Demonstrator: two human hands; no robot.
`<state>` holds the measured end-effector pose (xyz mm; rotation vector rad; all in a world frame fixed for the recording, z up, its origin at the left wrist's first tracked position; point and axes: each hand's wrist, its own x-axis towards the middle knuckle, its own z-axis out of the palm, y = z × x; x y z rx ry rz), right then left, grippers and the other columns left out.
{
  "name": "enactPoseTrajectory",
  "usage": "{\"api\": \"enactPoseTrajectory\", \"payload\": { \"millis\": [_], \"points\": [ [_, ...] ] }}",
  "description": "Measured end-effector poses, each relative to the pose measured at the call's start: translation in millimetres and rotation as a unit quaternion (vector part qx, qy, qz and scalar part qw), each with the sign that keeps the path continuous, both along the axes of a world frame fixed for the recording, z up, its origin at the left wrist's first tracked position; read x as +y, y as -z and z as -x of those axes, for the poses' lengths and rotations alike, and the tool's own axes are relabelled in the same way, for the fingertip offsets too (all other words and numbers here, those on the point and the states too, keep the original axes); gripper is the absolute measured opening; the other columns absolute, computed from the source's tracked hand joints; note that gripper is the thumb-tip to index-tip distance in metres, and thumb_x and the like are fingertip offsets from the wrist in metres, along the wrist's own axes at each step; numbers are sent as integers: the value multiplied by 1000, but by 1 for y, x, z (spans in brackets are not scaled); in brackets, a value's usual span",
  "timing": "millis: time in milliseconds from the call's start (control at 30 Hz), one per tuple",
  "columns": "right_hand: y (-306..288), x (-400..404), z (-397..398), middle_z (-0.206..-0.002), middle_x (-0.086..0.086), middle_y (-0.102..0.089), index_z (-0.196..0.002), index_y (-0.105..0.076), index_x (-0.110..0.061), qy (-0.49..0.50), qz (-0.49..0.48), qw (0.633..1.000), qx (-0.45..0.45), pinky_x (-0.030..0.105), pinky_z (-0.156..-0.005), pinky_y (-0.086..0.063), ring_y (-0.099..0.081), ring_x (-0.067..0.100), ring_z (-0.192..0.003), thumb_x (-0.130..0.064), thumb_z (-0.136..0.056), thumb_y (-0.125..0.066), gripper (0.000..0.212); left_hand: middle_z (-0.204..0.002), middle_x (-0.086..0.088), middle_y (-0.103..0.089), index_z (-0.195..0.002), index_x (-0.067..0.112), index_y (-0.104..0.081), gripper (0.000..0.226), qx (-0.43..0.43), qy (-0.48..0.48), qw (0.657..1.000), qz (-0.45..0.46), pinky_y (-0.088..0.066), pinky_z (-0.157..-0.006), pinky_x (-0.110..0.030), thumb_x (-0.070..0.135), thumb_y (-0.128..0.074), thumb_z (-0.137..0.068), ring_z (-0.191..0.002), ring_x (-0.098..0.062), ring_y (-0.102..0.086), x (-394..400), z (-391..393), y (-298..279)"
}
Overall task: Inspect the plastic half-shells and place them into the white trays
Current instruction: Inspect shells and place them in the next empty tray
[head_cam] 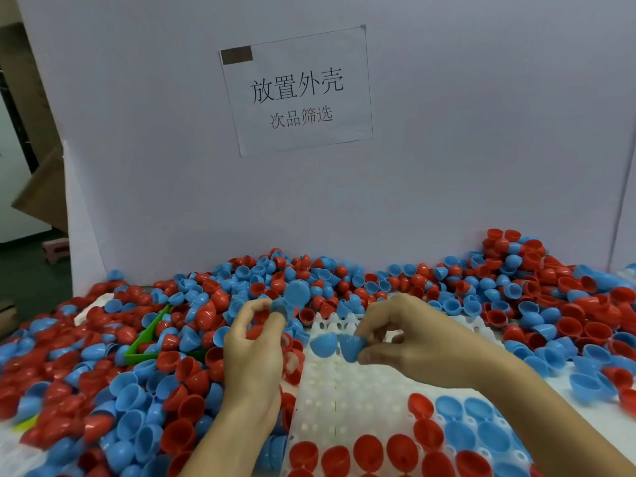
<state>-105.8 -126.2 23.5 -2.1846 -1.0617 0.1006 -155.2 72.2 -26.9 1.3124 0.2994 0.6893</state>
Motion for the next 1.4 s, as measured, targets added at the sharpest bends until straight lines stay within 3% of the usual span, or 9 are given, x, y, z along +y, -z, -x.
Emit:
{"api": "enactPoseTrajectory", "payload": {
  "millis": [167, 333, 500, 700, 833, 967, 1133, 1300, 1400],
  "points": [
    [-3, -8, -1, -100, -26, -61, -80, -76, -34, -11, 8, 1000, 9, 20, -79, -51, -58, -2, -100, -24, -85, -77, 11, -49, 11, -50, -79, 30, -67, 22, -12, -55, 998, 0, -36, -41, -24, 14, -64, -95, -40, -3, -42, 14, -2, -1],
    [-5, -15, 1, -89, -18, -72, -85, -74, -29, 7, 24, 999, 22, 17, -79, -54, -67, 4, -86, -30, -86, -76, 3, -48, 10, -49, -77, 31, -67, 25, -9, -47, 999, -7, -36, -42, -24, 15, -64, -95, -40, -3, -41, 15, -2, 0],
    [-4, -33, 5, -85, -16, -65, -79, -70, -32, 97, 145, 983, -59, 15, -74, -51, -60, -2, -85, -39, -85, -75, 11, -46, 12, -50, -77, 35, -66, 26, -5, -52, 999, -14, -37, -44, -26, 17, -65, -95, -38, 0, -41, 15, -3, 0],
    [12, -16, 14, -88, -17, -63, -93, -77, -30, 76, 280, 956, -45, 14, -57, -43, -60, 2, -78, -32, -86, -76, 8, -47, 11, -49, -79, 34, -66, 24, -6, -48, 998, -27, -37, -44, -27, 16, -64, -95, -39, -3, -40, 15, -3, 1],
    [13, -16, 13, -88, -18, -67, -95, -77, -29, 77, 275, 958, -12, 14, -58, -45, -62, 1, -76, -27, -91, -69, 9, -47, 12, -50, -78, 36, -66, 26, -7, -48, 998, -29, -37, -45, -27, 15, -64, -95, -38, -1, -41, 16, -3, 1],
    [13, -14, 10, -99, -15, -73, -99, -77, -24, 84, 255, 963, -6, 17, -76, -56, -66, -2, -81, -17, -97, -60, 18, -52, 11, -55, -81, 36, -66, 25, -11, -52, 998, -32, -37, -40, -25, 15, -64, -95, -39, -1, -42, 17, -3, 0],
    [22, -14, -2, -68, -16, -56, -105, -71, -24, 121, 252, 960, -29, 15, -53, -43, -54, -3, -58, -19, -93, -68, 13, -54, 9, -55, -82, 35, -65, 23, -11, -58, 998, -39, -37, -42, -26, 17, -65, -94, -40, -2, -42, 17, -3, 0],
    [27, -7, -6, -81, -21, -46, -110, -67, -26, 130, 267, 954, -37, 18, -68, -47, -52, 1, -72, -30, -88, -74, 24, -51, 12, -53, -81, 35, -65, 25, -14, -53, 998, -36, -37, -40, -25, 14, -65, -95, -39, 0, -41, 16, -3, 0],
    [29, 1, -7, -82, -17, -54, -105, -71, -24, 120, 291, 948, -48, 20, -70, -53, -57, 4, -73, -29, -86, -76, 20, -50, 12, -52, -80, 35, -67, 26, -12, -47, 998, -28, -38, -40, -25, 13, -65, -94, -39, 0, -42, 17, -3, 0]
  ]
}}
